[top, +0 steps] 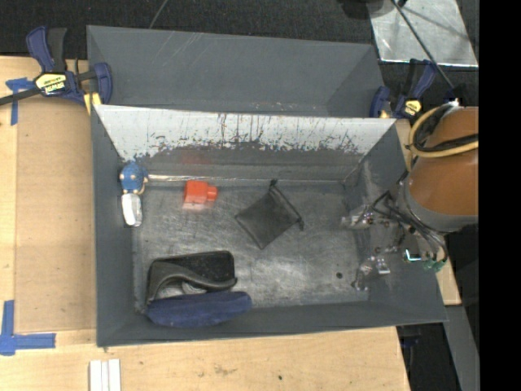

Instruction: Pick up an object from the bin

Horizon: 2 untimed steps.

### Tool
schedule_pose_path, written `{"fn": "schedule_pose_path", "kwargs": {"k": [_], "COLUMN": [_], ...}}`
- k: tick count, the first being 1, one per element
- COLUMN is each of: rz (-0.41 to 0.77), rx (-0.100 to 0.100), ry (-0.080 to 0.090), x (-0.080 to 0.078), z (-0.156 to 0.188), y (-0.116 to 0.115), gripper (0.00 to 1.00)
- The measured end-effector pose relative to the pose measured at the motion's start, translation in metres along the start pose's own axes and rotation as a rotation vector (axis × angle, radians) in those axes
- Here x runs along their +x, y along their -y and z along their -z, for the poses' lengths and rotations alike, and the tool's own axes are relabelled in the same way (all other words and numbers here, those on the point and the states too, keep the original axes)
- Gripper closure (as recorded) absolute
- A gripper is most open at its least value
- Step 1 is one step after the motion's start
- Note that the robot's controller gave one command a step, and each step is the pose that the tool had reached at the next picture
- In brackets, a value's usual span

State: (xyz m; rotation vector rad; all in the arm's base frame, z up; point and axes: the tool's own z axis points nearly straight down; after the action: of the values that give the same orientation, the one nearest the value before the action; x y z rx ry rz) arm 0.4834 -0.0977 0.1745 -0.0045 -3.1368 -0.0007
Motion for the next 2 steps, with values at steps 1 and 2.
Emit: {"fn": "schedule_pose_path", "kwargs": {"k": [1, 2], "rz": [0.004, -0.002], "rx": [0.001, 0.000], "ry": [0.008, 0.004], "x": [-0.002, -0.003], "z": [0.003, -0.014], "y": [0.000, -0.004], "gripper": [1.00, 1.00]}}
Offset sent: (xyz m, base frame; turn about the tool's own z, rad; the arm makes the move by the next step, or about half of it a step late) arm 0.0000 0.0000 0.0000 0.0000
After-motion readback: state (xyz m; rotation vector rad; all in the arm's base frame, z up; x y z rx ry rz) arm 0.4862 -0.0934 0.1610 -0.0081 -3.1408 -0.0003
